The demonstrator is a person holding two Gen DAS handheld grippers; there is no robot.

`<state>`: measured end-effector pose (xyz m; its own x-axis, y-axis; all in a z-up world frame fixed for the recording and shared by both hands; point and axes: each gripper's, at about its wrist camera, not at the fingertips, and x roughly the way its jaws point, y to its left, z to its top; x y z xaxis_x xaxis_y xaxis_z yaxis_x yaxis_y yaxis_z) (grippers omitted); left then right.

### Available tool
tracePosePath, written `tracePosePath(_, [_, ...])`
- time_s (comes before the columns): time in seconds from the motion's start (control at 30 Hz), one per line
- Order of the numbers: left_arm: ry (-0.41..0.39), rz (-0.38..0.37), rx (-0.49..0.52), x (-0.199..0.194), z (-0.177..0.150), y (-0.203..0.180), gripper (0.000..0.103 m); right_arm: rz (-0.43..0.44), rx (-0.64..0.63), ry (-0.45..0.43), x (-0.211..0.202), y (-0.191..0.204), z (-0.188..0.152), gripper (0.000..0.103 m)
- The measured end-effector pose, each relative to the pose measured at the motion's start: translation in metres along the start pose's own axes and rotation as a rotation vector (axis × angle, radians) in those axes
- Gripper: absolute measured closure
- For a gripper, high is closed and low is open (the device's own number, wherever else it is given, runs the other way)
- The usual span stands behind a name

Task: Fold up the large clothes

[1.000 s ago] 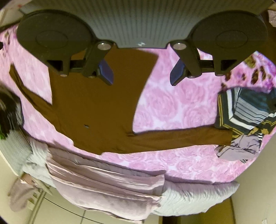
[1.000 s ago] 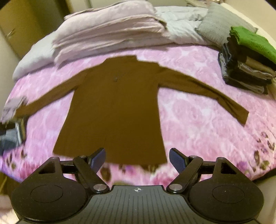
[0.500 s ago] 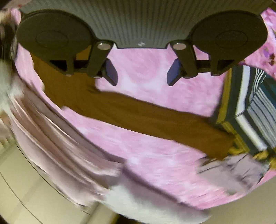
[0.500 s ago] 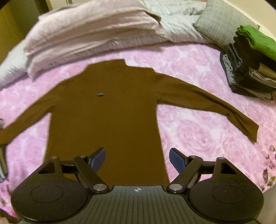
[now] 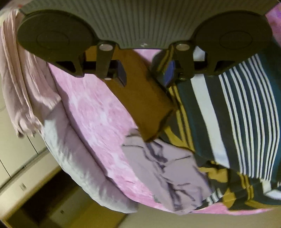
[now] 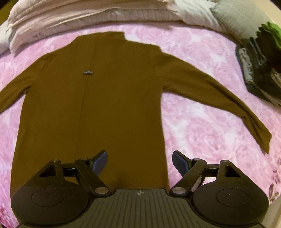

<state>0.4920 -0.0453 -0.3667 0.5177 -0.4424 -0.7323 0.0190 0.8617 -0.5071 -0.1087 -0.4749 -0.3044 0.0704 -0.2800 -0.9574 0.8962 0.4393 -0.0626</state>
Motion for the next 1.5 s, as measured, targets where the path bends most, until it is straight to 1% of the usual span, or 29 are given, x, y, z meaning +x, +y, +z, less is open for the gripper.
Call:
tracePosePath(0.07, [-0.018,0.008,-0.045,0.008,0.002,0.008,0.069,0.008,-0.029,-0.001,0.006,0.004,0.002,0.025])
tracePosePath(0.17, [-0.042,0.009,-0.099,0.015,0.004,0.014,0.08,0.003,-0.067,-0.004,0.014,0.008,0.006,0.025])
tracePosePath(0.23, [-0.046,0.023,-0.107,0.018,0.005,0.013,0.099,0.007,-0.07,-0.01,0.019,0.006,0.008,0.025])
tracePosePath(0.3, [-0.057,0.024,-0.099,0.015,0.006,0.007,0.1,0.017,-0.057,-0.02,0.021,0.002,0.01,0.025])
tracePosePath(0.37, [-0.084,0.021,-0.067,0.007,0.004,-0.007,0.101,0.027,-0.04,-0.029,0.021,-0.004,0.01,0.025])
tracePosePath(0.43, [-0.122,0.001,0.008,-0.006,0.001,-0.033,0.101,0.032,-0.023,-0.033,0.021,-0.012,0.01,0.025])
tracePosePath(0.5, [-0.145,-0.036,0.119,-0.019,-0.006,-0.071,0.101,0.036,-0.004,-0.038,0.021,-0.022,0.008,0.025])
tracePosePath(0.57, [-0.161,-0.107,0.245,-0.033,-0.02,-0.116,0.101,0.038,0.021,-0.044,0.02,-0.033,0.007,0.025])
tracePosePath(0.67, [-0.17,-0.253,0.434,-0.053,-0.06,-0.194,0.101,0.042,0.069,-0.051,0.021,-0.054,0.005,0.025])
tracePosePath(0.73, [-0.145,-0.382,0.516,-0.066,-0.098,-0.244,0.101,0.04,0.106,-0.056,0.021,-0.07,0.003,0.025])
tracePosePath(0.8, [-0.113,-0.52,0.577,-0.081,-0.142,-0.288,0.101,0.036,0.136,-0.06,0.021,-0.087,0.003,0.025])
tracePosePath(0.87, [-0.049,-0.665,0.621,-0.094,-0.191,-0.328,0.101,0.03,0.156,-0.069,0.02,-0.103,0.002,0.025])
tracePosePath(0.9, [-0.022,-0.735,0.652,-0.1,-0.222,-0.348,0.101,0.023,0.167,-0.075,0.02,-0.112,0.002,0.025])
tracePosePath(0.93, [0.0,-0.777,0.675,-0.102,-0.246,-0.361,0.1,0.018,0.174,-0.08,0.019,-0.119,0.001,0.025])
tracePosePath(0.97, [0.047,-0.824,0.685,-0.101,-0.272,-0.375,0.099,0.011,0.183,-0.082,0.02,-0.127,0.002,0.025])
tracePosePath(1.0, [0.12,-0.86,0.688,-0.095,-0.3,-0.387,0.088,0.007,0.193,-0.085,0.022,-0.135,0.002,0.025])
tracePosePath(1.03, [0.179,-0.859,0.715,-0.086,-0.328,-0.396,0.082,0.005,0.201,-0.087,0.023,-0.142,0.002,0.025])
tracePosePath(1.1, [0.267,-0.782,0.796,-0.067,-0.374,-0.4,0.082,0.006,0.209,-0.088,0.027,-0.152,0.003,0.025])
tracePosePath(1.13, [0.315,-0.731,0.829,-0.055,-0.39,-0.394,0.082,0.013,0.208,-0.091,0.029,-0.156,0.003,0.025])
tracePosePath(1.17, [0.347,-0.682,0.847,-0.046,-0.399,-0.383,0.082,0.022,0.205,-0.098,0.031,-0.159,0.004,0.025])
tracePosePath(1.2, [0.36,-0.64,0.855,-0.041,-0.404,-0.37,0.082,0.035,0.204,-0.112,0.033,-0.162,0.006,0.026])
tracePosePath(1.27, [0.353,-0.545,0.868,-0.031,-0.396,-0.342,0.082,0.075,0.216,-0.148,0.04,-0.16,0.01,0.026])
tracePosePath(1.3, [0.342,-0.501,0.877,-0.025,-0.387,-0.33,0.082,0.116,0.228,-0.17,0.045,-0.159,0.015,0.026])
tracePosePath(1.33, [0.327,-0.45,0.887,-0.02,-0.375,-0.318,0.082,0.17,0.244,-0.204,0.05,-0.157,0.02,0.029])
tracePosePath(1.37, [0.309,-0.406,0.894,-0.016,-0.363,-0.306,0.081,0.223,0.262,-0.231,0.055,-0.154,0.026,0.035])
tracePosePath(1.43, [0.259,-0.321,0.898,-0.007,-0.334,-0.286,0.08,0.36,0.293,-0.268,0.071,-0.142,0.043,0.042])
tracePosePath(1.5, [0.218,-0.256,0.883,0.001,-0.309,-0.271,0.079,0.488,0.341,-0.298,0.091,-0.128,0.059,0.043])
